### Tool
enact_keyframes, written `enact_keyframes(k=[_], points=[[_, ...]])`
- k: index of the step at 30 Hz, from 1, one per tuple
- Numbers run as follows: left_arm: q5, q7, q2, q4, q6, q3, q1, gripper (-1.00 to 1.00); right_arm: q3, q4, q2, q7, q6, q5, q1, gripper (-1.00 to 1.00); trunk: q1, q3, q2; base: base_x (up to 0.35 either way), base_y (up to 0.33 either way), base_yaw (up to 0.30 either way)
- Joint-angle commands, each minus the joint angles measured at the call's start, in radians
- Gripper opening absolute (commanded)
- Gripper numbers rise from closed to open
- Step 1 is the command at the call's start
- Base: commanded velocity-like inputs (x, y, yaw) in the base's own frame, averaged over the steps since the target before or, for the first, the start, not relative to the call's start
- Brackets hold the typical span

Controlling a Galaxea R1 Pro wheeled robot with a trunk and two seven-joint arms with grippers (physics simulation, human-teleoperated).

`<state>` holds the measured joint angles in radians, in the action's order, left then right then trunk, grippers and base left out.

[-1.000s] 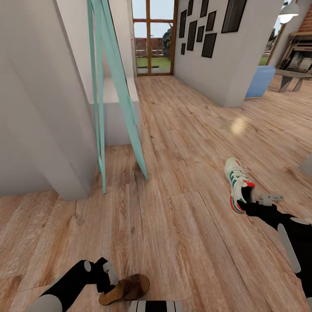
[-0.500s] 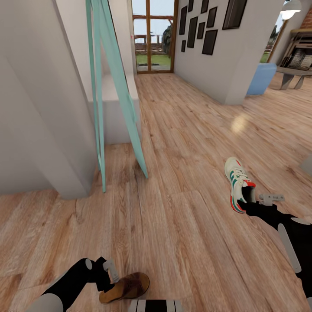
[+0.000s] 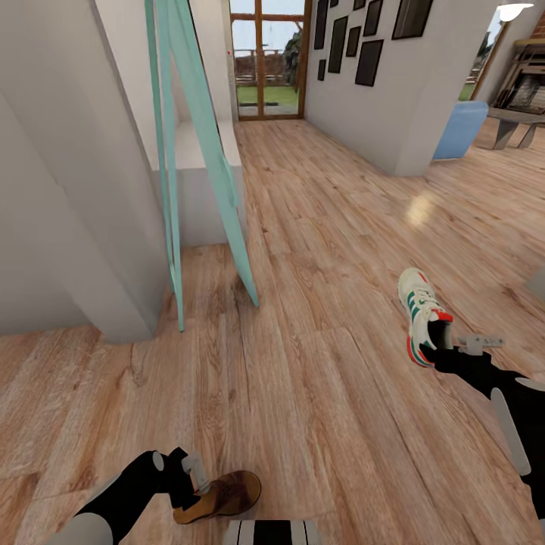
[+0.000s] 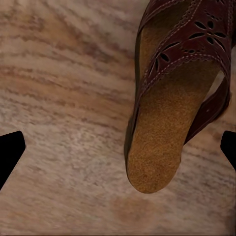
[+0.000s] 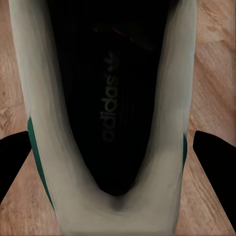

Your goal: Pick up the two gym shoes and the two sandals from the corridor floor and place them onto the hallstand (shoe rack) in the corridor, making sure they are on the rack and not on the floor. Arrange them so the two gym shoes are next to each other and the two sandals are next to each other.

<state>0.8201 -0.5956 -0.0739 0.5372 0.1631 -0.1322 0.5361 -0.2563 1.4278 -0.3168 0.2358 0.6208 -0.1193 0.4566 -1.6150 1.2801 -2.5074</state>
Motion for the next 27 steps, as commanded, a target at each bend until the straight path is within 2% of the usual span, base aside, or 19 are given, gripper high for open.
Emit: enact_keyframes(k=[1,5,13,20,23,27], points=[[0.000,-0.005,-0.002,0.001,0.004,-0.004,0.000,1.00,-0.003,0.001,0.000,0.000,0.007,-0.011,0.000,-1.00,0.000,0.001,0.000,0.000,0.000,0.000],[0.021,0.000,-0.018,0.019,0.000,-0.002,0.002,1.00,-0.006,0.005,-0.007,-0.001,0.007,-0.006,0.000,-1.00,0.000,0.001,0.000,0.000,0.000,0.000],[0.066,0.029,-0.023,0.064,-0.004,-0.006,-0.001,1.00,-0.041,0.005,-0.010,-0.001,0.007,-0.002,0.000,-1.00,0.000,0.001,0.000,0.000,0.000,0.000],[0.105,0.068,-0.028,0.103,-0.013,-0.007,-0.007,1.00,-0.050,0.005,-0.011,-0.001,0.007,-0.002,0.000,-1.00,0.000,0.001,0.000,0.000,0.000,0.000],[0.107,0.085,-0.038,0.100,-0.017,-0.006,-0.022,1.00,-0.050,0.005,-0.011,-0.001,0.007,-0.002,0.000,-1.00,0.000,0.001,0.000,0.000,0.000,0.000],[0.115,0.097,-0.035,0.098,-0.017,-0.008,-0.044,1.00,-0.050,0.005,-0.011,-0.001,0.007,-0.002,0.000,-1.00,0.000,0.001,0.000,0.000,0.000,0.000]])
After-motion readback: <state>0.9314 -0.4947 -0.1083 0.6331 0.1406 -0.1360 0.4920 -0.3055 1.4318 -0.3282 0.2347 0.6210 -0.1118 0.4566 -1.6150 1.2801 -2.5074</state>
